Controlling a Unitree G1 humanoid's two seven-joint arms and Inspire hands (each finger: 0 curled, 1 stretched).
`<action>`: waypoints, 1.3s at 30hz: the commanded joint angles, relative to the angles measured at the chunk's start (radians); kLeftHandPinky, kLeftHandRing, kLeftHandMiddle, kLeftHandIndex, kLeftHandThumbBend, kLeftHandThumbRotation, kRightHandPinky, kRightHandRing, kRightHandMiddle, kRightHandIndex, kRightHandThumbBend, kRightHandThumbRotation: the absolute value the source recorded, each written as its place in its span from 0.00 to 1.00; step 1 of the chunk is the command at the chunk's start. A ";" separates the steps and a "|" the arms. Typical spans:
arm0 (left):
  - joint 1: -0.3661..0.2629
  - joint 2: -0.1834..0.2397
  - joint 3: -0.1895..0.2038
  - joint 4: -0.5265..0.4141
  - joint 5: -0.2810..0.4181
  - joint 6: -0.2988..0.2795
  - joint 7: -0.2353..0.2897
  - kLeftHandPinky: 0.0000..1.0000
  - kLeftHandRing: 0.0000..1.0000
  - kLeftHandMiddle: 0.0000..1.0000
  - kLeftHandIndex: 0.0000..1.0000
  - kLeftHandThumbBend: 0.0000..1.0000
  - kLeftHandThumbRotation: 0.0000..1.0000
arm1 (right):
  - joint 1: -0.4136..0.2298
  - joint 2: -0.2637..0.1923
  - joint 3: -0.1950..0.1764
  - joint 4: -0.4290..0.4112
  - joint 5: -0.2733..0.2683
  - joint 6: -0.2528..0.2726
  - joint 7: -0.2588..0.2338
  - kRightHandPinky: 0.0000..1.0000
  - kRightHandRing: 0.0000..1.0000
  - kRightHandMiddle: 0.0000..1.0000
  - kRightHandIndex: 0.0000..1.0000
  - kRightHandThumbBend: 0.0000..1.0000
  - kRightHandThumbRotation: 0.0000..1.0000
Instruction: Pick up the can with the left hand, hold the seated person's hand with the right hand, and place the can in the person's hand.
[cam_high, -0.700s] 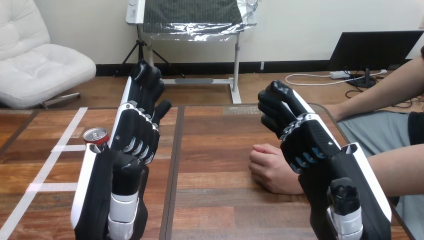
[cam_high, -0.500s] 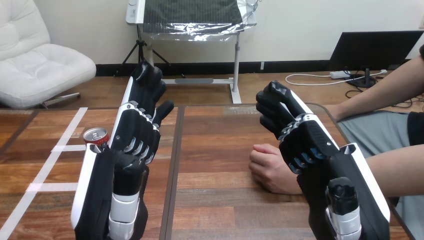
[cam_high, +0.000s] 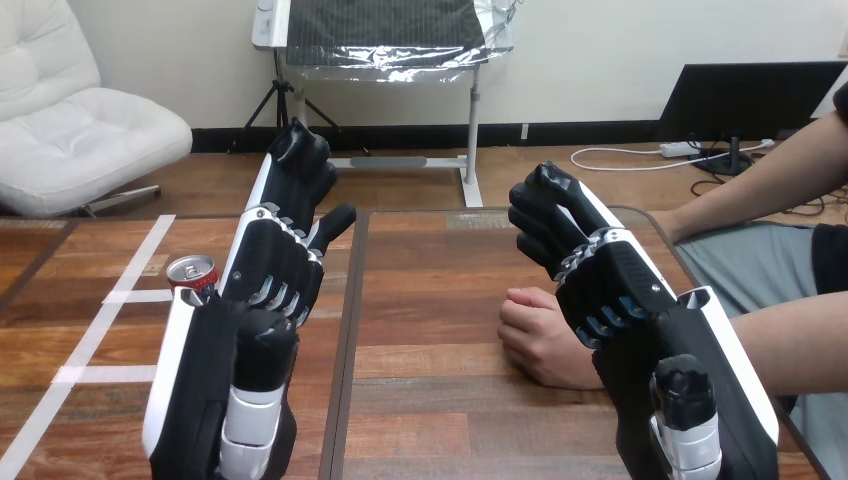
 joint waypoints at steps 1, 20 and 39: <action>-0.026 -0.026 0.016 0.005 0.011 -0.005 0.010 0.87 0.94 0.95 0.96 0.70 0.94 | -0.035 0.017 -0.002 -0.025 0.003 -0.009 -0.007 0.96 0.95 0.93 0.93 0.91 0.92; -0.101 -0.026 0.091 0.060 0.113 0.008 0.062 0.85 0.93 0.93 0.93 0.71 0.96 | -0.040 0.019 -0.002 -0.024 -0.012 -0.008 -0.015 0.95 0.94 0.92 0.93 0.89 0.93; -0.282 0.018 0.263 0.239 0.178 -0.015 0.122 0.89 0.94 0.95 0.94 0.79 0.99 | -0.038 0.019 0.000 -0.031 -0.027 -0.003 -0.023 0.93 0.94 0.92 0.94 0.91 0.94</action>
